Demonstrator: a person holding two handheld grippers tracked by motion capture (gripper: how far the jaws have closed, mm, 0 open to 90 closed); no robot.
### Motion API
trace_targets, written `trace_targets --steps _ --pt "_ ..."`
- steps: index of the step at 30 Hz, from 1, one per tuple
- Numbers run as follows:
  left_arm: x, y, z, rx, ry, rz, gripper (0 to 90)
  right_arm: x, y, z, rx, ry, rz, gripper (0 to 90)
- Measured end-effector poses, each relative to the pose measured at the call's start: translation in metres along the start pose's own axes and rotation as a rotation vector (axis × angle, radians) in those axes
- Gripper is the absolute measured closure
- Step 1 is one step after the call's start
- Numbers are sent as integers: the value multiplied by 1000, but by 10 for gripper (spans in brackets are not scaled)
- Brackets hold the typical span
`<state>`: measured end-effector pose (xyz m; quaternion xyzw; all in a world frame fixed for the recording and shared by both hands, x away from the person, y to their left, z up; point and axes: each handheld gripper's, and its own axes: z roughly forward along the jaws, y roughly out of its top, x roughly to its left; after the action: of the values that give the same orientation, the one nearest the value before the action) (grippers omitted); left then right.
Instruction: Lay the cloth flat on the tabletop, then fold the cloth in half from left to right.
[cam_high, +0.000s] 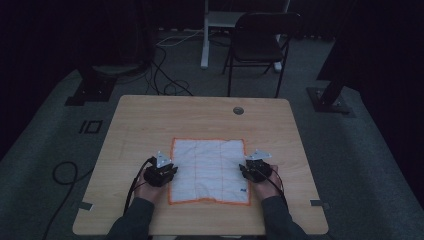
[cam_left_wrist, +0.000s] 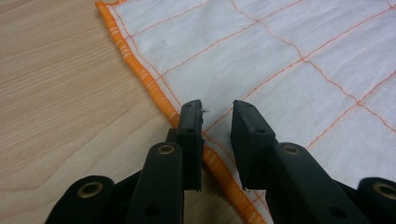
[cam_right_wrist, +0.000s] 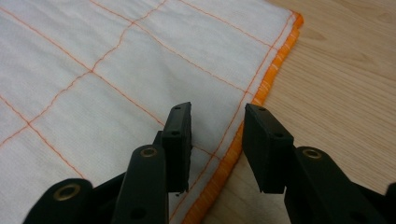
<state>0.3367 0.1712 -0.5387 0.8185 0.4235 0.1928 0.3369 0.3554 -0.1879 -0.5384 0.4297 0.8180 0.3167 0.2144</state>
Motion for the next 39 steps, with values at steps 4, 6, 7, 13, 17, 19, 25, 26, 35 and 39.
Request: trace_targets --steps 4,6,7,13,17,19,25,26,35,39 --pt "3 -3 -1 -14 -10 -14 745 3 0 -1 2 -1 -8 602" --pt "4 -4 -2 -20 -16 -18 743 3 0 -1 2 -4 -3 598" --pt "4 -4 -2 -20 -16 -18 742 3 0 -1 2 -4 -3 598" --pt "5 -5 -2 -24 -15 -21 740 4 0 -1 3 -10 5 597" --pt "4 -5 -3 -18 -4 -19 739 6 -1 -2 0 -6 2 587" --pt "4 -5 -3 -18 -3 -23 738 6 -1 -2 0 -6 2 585" --pt "3 -5 -6 -7 15 -28 683 7 -1 -3 -8 -8 -9 561" --pt "4 -6 -8 -7 17 -33 680 7 -1 -3 -10 -9 -5 555" --pt "5 -6 -18 -39 1 -74 621 4 -2 -9 -34 -10 13 540" --pt "6 -6 -19 -41 -2 -104 600 3 -2 -10 -36 -14 16 538"
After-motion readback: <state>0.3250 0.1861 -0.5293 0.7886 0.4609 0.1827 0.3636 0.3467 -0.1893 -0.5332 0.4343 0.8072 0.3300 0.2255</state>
